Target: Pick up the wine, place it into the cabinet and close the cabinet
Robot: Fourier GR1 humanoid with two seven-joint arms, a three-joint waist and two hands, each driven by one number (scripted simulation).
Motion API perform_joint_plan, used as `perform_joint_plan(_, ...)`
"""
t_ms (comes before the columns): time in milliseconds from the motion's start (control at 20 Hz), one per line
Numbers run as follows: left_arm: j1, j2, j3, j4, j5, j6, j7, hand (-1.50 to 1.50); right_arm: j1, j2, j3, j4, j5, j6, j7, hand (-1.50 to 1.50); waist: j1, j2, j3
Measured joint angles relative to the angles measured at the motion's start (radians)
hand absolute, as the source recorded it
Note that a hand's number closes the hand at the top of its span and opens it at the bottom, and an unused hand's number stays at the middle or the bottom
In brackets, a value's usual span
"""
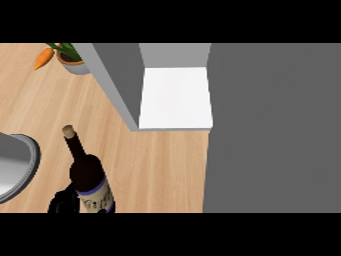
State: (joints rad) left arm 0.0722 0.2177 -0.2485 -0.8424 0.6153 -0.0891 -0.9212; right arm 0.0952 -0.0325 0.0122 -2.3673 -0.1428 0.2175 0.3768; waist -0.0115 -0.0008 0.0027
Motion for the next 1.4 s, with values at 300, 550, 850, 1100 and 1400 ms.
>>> perform_joint_plan(300, 0.005, 0.038, -0.041, -0.046, -0.026, -0.153, 0.028, 1.5, -0.029, -0.007, -0.031, 0.041, -0.013, -0.002, -0.011, -1.5, 0.01, 0.0, -0.002)
perform_joint_plan(550, 0.052, 0.052, -0.048, -0.232, -0.026, -0.141, 0.095, 1.5, 0.012, -0.009, -0.037, 0.004, -0.032, 0.009, -0.006, -1.5, 0.012, -0.001, -0.002)
perform_joint_plan(850, 0.119, 0.043, -0.073, -0.505, -0.03, -0.054, 0.242, 1.5, 0.009, 0.002, -0.029, 0.018, -0.015, 0.003, -0.02, -1.5, 0.014, -0.001, -0.002)
perform_joint_plan(1100, 0.115, 0.02, -0.088, -0.683, -0.039, 0.038, 0.376, 1.5, 0.008, 0.003, -0.018, 0.023, -0.007, -0.003, -0.018, -1.5, 0.013, 0.0, -0.002)
perform_joint_plan(1400, 0.06, -0.008, -0.076, -0.832, -0.068, 0.148, 0.509, 1.5, 0.011, 0.006, -0.006, 0.031, -0.001, 0.004, -0.028, -1.5, 0.011, 0.0, -0.002)
